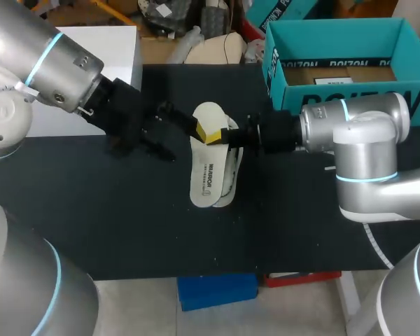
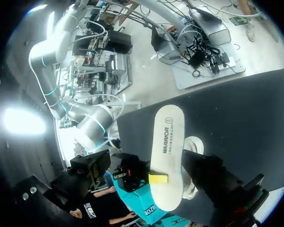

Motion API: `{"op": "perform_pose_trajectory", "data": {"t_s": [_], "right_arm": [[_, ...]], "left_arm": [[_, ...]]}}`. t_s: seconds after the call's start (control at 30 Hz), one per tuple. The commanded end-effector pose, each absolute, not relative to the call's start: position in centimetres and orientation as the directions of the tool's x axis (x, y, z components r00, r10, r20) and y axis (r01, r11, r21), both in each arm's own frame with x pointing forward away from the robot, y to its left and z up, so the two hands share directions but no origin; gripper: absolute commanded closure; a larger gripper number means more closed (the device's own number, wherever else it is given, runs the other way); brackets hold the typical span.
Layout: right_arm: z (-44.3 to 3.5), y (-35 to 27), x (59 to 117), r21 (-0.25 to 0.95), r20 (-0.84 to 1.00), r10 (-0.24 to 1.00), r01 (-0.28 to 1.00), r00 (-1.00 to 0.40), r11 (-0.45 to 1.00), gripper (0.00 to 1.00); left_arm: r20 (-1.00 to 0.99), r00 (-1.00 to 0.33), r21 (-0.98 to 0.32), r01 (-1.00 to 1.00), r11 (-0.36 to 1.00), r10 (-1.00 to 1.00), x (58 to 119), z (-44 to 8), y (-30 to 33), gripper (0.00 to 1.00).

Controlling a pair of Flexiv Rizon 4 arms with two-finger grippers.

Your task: Take the shoe out of the shoebox, open the shoe tongue, remove and reinsert the insole, then place the shoe into the shoebox

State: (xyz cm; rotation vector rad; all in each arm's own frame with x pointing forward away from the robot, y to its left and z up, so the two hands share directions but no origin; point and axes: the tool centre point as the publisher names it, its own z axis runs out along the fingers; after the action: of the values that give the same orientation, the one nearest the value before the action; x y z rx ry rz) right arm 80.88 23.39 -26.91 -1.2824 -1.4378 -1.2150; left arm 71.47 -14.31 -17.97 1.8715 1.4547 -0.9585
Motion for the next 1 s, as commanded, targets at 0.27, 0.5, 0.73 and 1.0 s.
{"op": "perform_pose_trajectory", "data": {"t_s": [0.27, 0.5, 0.73, 1.0], "right_arm": [[-26.9, 23.5, 80.9, 0.126, 0.975, 0.183, 0.992, -0.125, 0.008, 1.00], [-26.9, 23.5, 80.9, 0.126, 0.975, 0.183, 0.992, -0.125, 0.008, 1.00], [-26.9, 23.5, 80.9, 0.126, 0.975, 0.183, 0.992, -0.125, 0.008, 1.00], [-26.9, 23.5, 80.9, 0.126, 0.975, 0.183, 0.992, -0.125, 0.008, 1.00]], "left_arm": [[-0.927, 0.198, 0.114, 0.958, -0.265, 0.319, 71.1, -19.1, -13.6, 0.00], [-0.951, 0.201, 0.144, 0.960, -0.240, 0.236, 71.5, -20.4, -12.8, 0.00], [-0.967, 0.198, 0.156, 0.958, -0.242, 0.162, 71.9, -20.9, -12.4, 0.00], [-0.967, 0.198, 0.156, 0.958, -0.242, 0.162, 71.9, -20.9, -12.4, 0.00]]}}
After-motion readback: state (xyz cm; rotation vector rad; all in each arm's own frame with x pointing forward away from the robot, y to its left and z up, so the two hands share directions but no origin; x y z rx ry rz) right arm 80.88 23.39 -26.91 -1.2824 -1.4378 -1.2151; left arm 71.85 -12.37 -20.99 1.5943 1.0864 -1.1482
